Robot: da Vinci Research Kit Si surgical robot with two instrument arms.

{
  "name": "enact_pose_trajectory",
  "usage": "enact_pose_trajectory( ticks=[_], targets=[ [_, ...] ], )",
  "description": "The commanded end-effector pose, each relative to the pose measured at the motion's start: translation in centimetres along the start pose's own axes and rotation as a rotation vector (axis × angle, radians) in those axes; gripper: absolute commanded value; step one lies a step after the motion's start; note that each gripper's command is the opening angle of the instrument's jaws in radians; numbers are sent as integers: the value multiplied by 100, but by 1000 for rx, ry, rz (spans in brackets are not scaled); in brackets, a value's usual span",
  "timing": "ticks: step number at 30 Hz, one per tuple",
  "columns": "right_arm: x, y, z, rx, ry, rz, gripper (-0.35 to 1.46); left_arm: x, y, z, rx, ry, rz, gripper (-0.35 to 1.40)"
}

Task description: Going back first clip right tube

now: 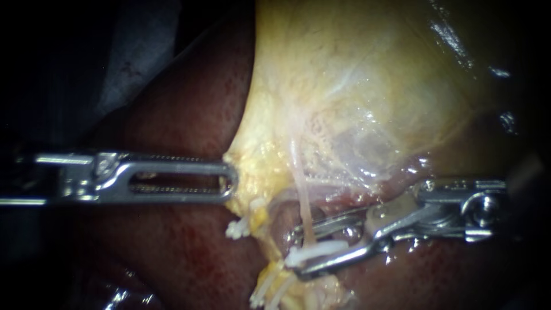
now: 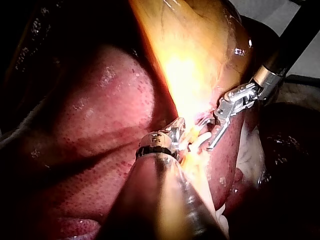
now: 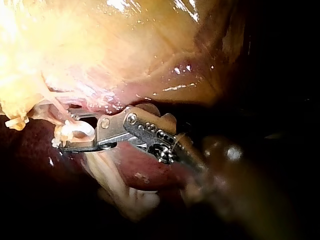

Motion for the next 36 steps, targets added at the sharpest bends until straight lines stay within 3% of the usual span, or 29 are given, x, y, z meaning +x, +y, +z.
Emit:
enact_pose_trajectory(
  ticks=[1, 10, 25, 36],
  targets=[
    [1, 0, -4, -4, 2, -9, 43, 0, 0, 0, 2, 1, 0, -35],
    [16, -10, -38, -15, 18, -44, 50, 1, 0, 1, 2, 1, 0, -35],
    [66, -23, -95, -71, 61, -124, 53, 1, 0, 2, 3, 3, 0, -35],
    [67, -24, -111, -71, 61, -143, 54, 1, 0, 2, 3, 2, 0, -35]
  ],
)
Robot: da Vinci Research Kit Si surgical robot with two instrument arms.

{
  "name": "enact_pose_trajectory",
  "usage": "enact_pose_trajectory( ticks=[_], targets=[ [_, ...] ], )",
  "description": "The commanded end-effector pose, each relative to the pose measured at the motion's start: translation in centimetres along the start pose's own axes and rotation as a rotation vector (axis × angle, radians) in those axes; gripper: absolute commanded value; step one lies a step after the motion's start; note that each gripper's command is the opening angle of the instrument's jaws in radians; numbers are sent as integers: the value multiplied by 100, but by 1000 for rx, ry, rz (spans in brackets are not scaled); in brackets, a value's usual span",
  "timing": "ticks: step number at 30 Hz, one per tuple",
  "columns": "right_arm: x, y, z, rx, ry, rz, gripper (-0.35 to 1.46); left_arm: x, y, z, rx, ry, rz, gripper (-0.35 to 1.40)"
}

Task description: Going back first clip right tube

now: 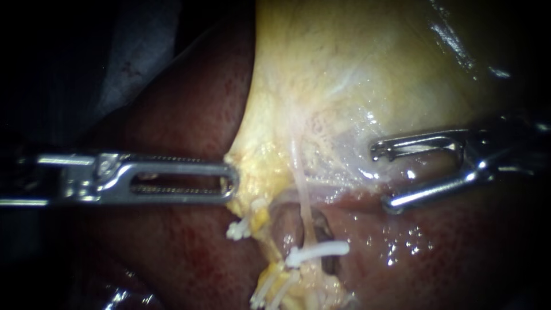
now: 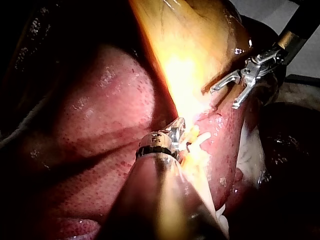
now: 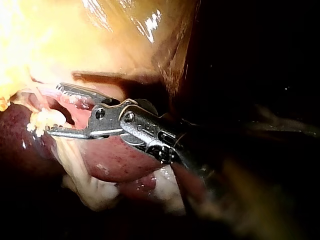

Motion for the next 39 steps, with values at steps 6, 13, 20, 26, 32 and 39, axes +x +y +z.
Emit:
enact_pose_trajectory(
  ticks=[6, 13, 20, 26, 32, 39],
  targets=[
    [1, 0, -4, 0, 0, -6, 55, 1, 1, 3, -1, -1, 1, -35],
    [1, 0, -5, 0, 0, -6, 55, 10, 6, 25, 0, 2, 7, -35],
    [0, 0, -6, 1, 0, -6, 55, 19, 6, 53, 5, 8, 13, -35],
    [0, 0, -6, 1, 0, -6, 55, 19, 4, 68, 6, 9, 14, -35],
    [0, 0, -7, 1, 0, -6, 55, 21, 4, 74, 10, 13, 15, -35],
    [0, 0, -8, 1, 0, -6, 55, 23, 4, 76, 12, 15, 17, -35]
  ],
)
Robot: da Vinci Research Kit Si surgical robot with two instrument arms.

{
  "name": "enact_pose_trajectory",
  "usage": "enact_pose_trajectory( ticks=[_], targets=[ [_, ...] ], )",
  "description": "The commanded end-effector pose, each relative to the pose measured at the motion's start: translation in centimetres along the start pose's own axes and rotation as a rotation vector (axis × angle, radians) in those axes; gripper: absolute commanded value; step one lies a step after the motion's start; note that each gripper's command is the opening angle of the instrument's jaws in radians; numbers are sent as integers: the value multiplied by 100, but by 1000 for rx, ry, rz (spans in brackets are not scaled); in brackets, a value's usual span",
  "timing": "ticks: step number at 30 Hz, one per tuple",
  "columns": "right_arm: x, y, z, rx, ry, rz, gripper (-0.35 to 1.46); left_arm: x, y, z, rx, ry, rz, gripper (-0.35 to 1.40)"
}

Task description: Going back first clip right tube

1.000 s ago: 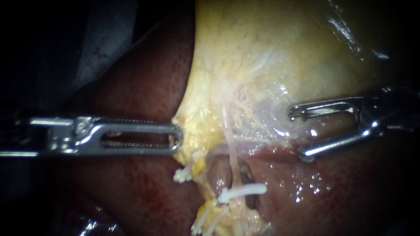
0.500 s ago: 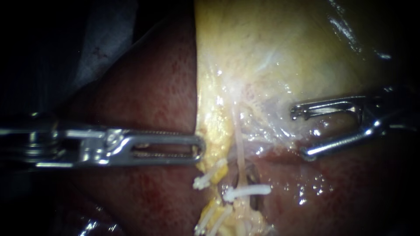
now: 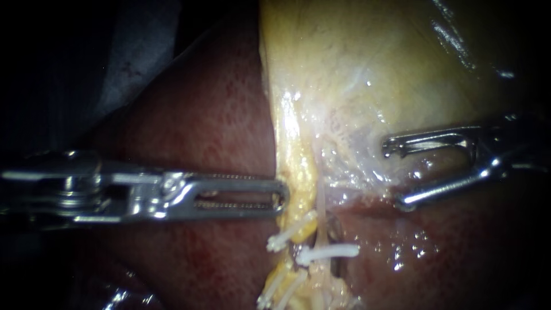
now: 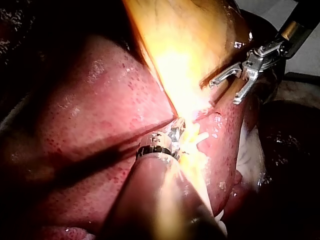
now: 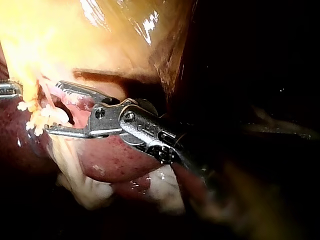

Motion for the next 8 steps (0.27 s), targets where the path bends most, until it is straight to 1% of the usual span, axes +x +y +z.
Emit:
enact_pose_trajectory(
  ticks=[1, 8],
  targets=[
    [0, 0, 0, 0, 0, 0, 55, 0, 0, 0, 1, 0, 0, -35],
    [0, 0, -1, 1, 0, 0, 55, 0, 0, -1, 2, 1, 0, -35]
  ],
)
